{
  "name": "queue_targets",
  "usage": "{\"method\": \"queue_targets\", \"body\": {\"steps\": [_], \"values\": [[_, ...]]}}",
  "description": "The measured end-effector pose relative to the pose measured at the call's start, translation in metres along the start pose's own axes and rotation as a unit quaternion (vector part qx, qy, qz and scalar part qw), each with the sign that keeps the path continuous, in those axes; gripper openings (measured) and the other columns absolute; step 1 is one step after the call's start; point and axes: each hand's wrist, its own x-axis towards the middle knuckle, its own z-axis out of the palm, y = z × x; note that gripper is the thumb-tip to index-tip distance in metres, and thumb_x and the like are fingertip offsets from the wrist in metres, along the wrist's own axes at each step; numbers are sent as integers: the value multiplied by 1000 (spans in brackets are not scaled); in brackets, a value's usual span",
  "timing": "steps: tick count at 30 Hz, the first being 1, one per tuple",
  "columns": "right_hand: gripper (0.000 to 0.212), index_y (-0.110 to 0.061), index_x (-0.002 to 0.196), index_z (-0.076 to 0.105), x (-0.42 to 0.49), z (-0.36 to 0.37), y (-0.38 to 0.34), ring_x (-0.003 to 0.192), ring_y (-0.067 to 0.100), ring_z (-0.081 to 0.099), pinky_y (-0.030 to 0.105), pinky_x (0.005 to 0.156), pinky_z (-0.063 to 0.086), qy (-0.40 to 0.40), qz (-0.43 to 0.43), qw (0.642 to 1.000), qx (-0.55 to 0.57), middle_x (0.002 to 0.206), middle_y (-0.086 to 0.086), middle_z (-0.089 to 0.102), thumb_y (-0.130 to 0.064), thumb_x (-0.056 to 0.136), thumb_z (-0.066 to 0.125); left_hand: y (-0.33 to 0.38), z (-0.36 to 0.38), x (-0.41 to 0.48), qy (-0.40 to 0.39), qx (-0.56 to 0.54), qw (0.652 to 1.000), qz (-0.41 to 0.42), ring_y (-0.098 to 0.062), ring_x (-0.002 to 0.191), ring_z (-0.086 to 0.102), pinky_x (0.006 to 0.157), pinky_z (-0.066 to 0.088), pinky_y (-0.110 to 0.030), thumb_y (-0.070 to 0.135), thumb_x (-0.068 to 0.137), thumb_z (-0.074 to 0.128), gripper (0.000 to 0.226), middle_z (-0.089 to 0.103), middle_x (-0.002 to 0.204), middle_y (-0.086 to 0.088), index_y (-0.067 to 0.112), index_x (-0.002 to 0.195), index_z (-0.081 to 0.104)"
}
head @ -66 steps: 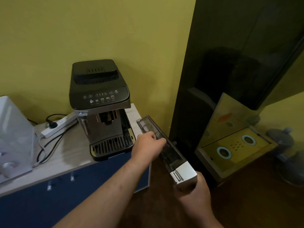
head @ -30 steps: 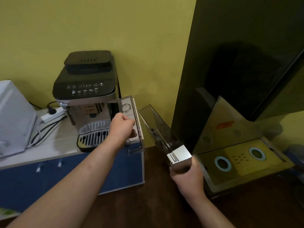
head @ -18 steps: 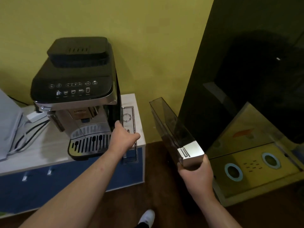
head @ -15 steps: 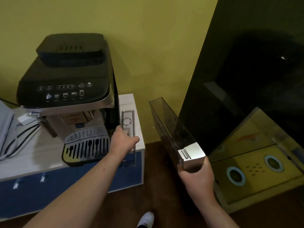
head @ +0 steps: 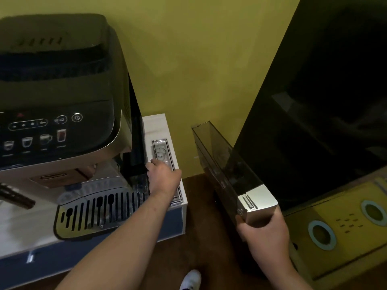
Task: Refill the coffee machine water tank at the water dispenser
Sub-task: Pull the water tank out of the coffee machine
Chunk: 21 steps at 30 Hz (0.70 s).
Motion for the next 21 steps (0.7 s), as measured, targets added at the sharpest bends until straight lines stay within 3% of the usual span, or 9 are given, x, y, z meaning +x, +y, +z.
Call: {"method": "queue_targets", "body": {"steps": [3,16,21], "values": [[65,-31,102,52,4,3,0,91,13,61,28,73,49,2,3,1000,-5,97,-5,63,-4,54,87,3,4,8,1,18,1000,-3,-39,122,46,94,47,-40,25,81,67,81,34,140,-25,-9,144,28],[66,-23,112,54,7,1,-2,94,10,59,20,69,48,-18,1,1000,5,101,-5,61,-2,58,84,8,8,15,-17,75,997,-15,-42,132,37,105,38,-43,19,90,51,74,31,145,-30,-15,146,16],[62,-24,107,55,3,-2,-6,90,10,60,18,65,46,-20,-20,1000,5,98,-4,62,0,58,84,4,3,11,19,117,992,43,-41,141,31,112,35,-45,38,95,53,84,27,152,-29,-10,150,13]]}}
